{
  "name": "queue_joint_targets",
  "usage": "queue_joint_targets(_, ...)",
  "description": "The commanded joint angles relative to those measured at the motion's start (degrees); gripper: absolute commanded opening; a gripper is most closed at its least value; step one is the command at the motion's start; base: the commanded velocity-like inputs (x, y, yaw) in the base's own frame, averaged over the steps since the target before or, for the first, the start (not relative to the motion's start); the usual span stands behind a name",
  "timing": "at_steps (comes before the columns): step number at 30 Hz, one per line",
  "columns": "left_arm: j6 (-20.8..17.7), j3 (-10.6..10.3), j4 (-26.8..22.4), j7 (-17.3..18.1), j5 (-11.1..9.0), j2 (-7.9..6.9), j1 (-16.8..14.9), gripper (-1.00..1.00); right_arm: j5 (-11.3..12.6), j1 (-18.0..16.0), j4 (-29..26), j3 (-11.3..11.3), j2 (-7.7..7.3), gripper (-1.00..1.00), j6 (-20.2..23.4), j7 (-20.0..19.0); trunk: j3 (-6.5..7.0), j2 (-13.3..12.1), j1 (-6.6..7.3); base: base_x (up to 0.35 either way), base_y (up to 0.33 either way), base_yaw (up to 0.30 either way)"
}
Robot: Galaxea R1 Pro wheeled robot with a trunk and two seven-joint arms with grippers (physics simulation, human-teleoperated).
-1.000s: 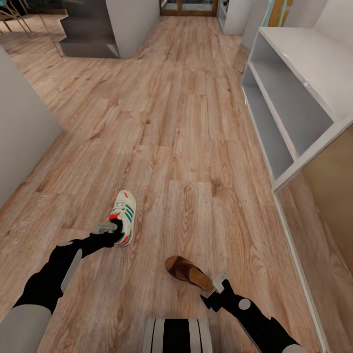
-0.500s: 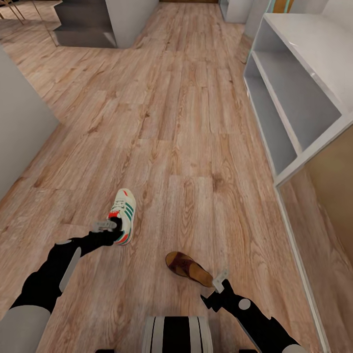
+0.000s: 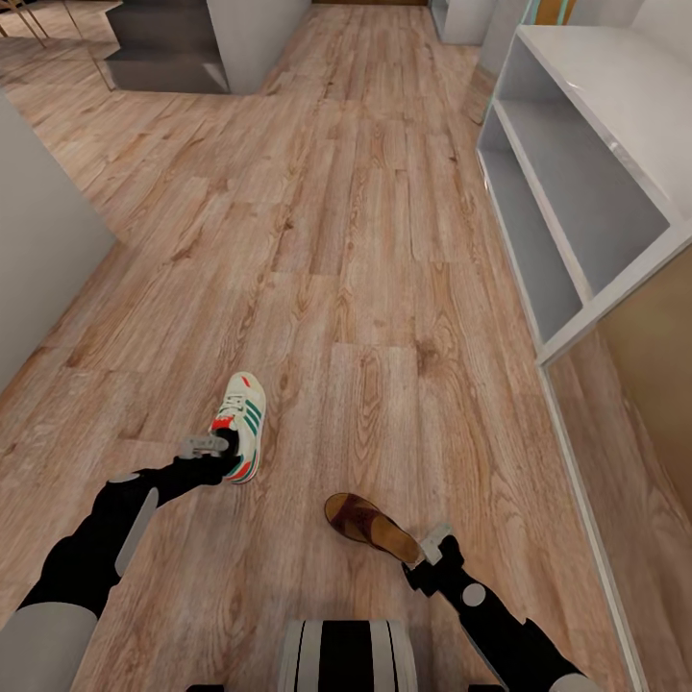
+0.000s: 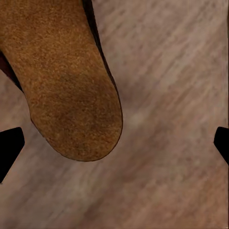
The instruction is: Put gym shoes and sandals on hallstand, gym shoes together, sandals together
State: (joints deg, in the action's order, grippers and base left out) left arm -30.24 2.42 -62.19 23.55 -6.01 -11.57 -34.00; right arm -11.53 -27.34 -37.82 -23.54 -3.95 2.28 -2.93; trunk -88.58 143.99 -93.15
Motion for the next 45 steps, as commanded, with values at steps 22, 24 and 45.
queue_joint_targets(22,-0.60,-0.16,0.06,0.01,-0.58,-0.03,-0.01,-1.00,-13.14,0.00,-4.68,0.02,0.42,1.00,2.14,-8.59,-0.48,0.04,-0.04,0.000,0.000,0.000)
queue_joint_targets(24,-0.64,-0.15,0.06,0.01,-0.56,-0.03,-0.03,-1.00,-13.16,-0.03,-4.94,0.13,0.40,1.00,2.17,-8.59,-0.92,0.07,-0.09,0.000,0.000,0.000)
queue_joint_targets(45,-0.69,-0.14,0.06,0.02,-0.51,-0.12,-0.01,-1.00,-13.16,-0.02,-5.98,0.41,0.31,1.00,2.01,-8.40,-3.14,0.16,-0.27,0.000,0.000,0.000)
